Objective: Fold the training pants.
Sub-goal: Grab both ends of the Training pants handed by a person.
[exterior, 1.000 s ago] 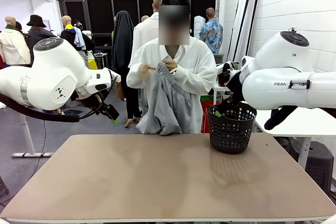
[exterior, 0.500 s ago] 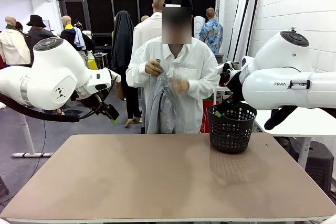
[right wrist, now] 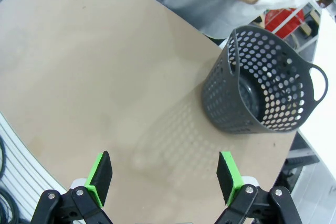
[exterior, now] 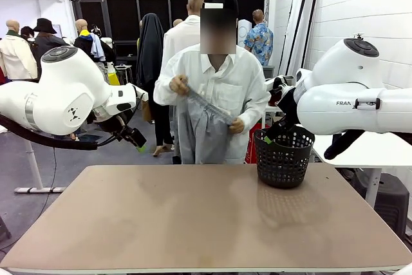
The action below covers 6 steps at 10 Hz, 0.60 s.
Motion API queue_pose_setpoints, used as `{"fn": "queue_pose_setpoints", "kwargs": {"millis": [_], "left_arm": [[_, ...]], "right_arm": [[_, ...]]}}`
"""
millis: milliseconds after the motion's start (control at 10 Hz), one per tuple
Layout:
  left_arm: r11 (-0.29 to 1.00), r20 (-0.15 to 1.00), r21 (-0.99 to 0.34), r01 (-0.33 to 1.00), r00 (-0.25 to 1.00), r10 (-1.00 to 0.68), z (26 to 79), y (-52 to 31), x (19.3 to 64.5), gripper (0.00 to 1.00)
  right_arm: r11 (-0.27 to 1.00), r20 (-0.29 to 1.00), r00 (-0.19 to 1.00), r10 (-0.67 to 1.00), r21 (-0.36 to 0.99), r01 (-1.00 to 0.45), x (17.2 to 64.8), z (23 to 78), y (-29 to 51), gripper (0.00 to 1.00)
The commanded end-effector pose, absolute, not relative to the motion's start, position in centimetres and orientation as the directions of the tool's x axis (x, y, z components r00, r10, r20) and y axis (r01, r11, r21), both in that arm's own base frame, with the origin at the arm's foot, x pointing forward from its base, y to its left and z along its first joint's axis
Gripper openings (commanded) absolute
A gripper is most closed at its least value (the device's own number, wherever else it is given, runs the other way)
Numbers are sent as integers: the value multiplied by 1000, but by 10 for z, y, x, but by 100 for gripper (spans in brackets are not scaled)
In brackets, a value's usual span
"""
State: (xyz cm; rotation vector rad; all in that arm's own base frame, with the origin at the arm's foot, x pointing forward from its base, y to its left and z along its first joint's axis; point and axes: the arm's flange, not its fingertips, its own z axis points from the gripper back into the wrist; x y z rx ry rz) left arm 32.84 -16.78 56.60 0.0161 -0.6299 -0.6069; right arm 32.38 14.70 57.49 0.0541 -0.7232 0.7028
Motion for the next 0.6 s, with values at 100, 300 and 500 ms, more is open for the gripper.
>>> {"fn": "queue_pose_setpoints", "kwargs": {"millis": [100,300,500], "left_arm": [[832,556,185,524,642,-528,567,-168,329,100],[832,556,185,524,642,-528,567,-168,329,100],[832,556,185,524,642,-528,567,-168,329,100]], "right_arm": [[771,624,532,572,-186,-609,324,575,147,100],[771,624,532,572,-186,-609,324,575,147,100],[771,624,532,572,-186,-609,324,575,147,100]]}}
